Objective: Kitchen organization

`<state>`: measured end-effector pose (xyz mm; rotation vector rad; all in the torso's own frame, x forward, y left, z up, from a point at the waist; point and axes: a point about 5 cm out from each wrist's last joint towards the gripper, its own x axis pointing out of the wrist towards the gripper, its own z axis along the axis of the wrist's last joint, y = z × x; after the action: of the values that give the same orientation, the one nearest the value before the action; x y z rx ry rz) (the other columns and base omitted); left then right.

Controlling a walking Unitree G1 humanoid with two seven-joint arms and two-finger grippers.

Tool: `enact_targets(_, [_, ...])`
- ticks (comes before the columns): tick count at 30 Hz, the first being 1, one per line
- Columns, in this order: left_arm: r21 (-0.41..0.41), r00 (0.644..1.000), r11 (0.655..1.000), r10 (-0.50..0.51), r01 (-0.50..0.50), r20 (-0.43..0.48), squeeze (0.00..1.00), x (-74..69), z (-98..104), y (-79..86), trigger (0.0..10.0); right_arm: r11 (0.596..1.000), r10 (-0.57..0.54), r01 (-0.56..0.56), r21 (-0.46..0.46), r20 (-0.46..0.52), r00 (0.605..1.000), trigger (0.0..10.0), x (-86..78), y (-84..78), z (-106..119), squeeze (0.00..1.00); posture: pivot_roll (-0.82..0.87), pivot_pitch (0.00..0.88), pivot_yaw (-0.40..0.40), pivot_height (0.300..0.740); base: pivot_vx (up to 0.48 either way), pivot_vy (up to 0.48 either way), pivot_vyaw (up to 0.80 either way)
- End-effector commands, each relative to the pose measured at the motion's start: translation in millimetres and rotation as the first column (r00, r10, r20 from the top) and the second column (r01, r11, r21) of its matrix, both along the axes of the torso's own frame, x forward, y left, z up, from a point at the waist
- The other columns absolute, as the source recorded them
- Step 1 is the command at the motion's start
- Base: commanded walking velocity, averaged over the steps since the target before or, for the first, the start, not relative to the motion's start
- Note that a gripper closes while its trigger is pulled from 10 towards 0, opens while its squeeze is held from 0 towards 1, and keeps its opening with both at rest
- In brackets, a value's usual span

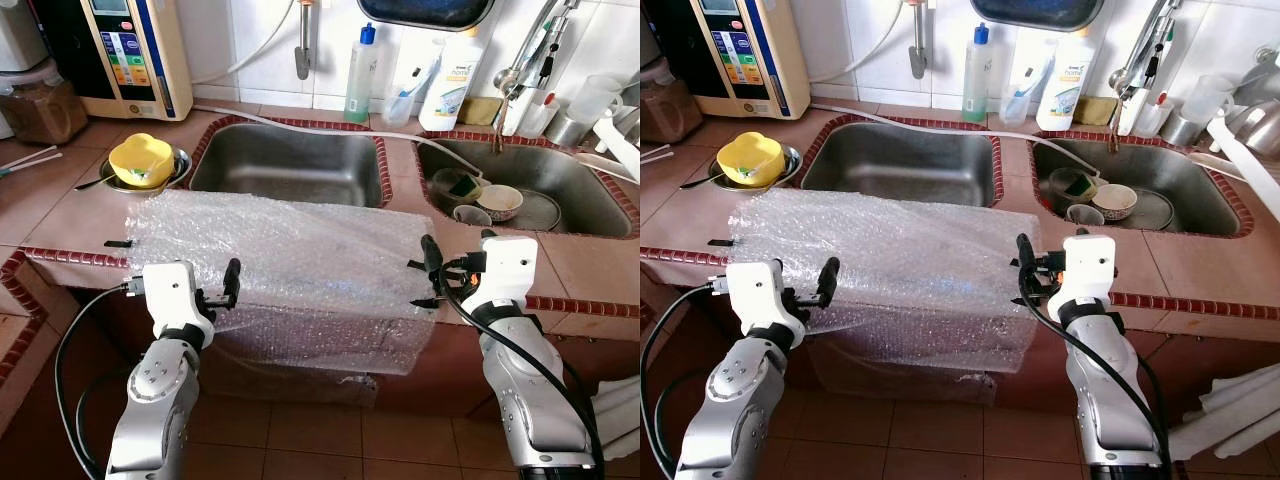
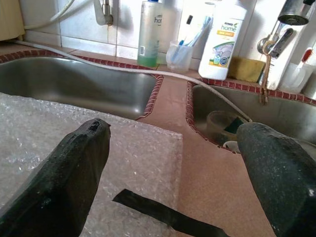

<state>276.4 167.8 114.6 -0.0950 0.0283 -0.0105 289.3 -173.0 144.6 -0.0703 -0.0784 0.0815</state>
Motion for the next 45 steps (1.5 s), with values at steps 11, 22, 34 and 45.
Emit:
enact_targets(11, [0.009, 1.000, 1.000, 0.019, -0.019, 0.022, 0.00, 7.4, 4, 3.4, 10.0, 0.999, 0.015, -0.016, 0.031, 0.040, 0.999, 10.0, 4.4, 6.3, 8, 0.00, -0.05, 0.029, -0.018, 0.740, 0.000, 0.000, 0.00])
enact_targets(22, [0.040, 0.990, 0.999, 0.016, -0.022, 0.139, 0.00, 1.8, 36, 3.0, 10.0, 0.998, -0.007, 0.000, 0.060, 0.114, 0.993, 10.0, -4.4, 0.9, 35, 0.00, -0.05, 0.065, -0.008, 0.740, 0.000, 0.000, 0.00])
enact_targets(34, [0.040, 0.995, 0.999, 0.028, -0.032, 0.095, 0.00, -4.1, 34, 10.6, 10.0, 0.998, 0.008, -0.015, 0.063, 0.101, 0.995, 10.0, -11.5, 6.9, 37, 0.00, -0.06, 0.073, -0.008, 0.740, 0.000, 0.240, 0.00])
enact_targets(45, [0.045, 0.996, 0.999, -0.002, -0.002, 0.089, 0.00, -1.2, 33, 1.9, 10.0, 0.999, -0.003, -0.001, 0.048, 0.094, 0.996, 10.0, -9.8, 3.4, 36, 0.00, -0.06, 0.052, 0.000, 0.740, 0.000, 0.305, 0.00])
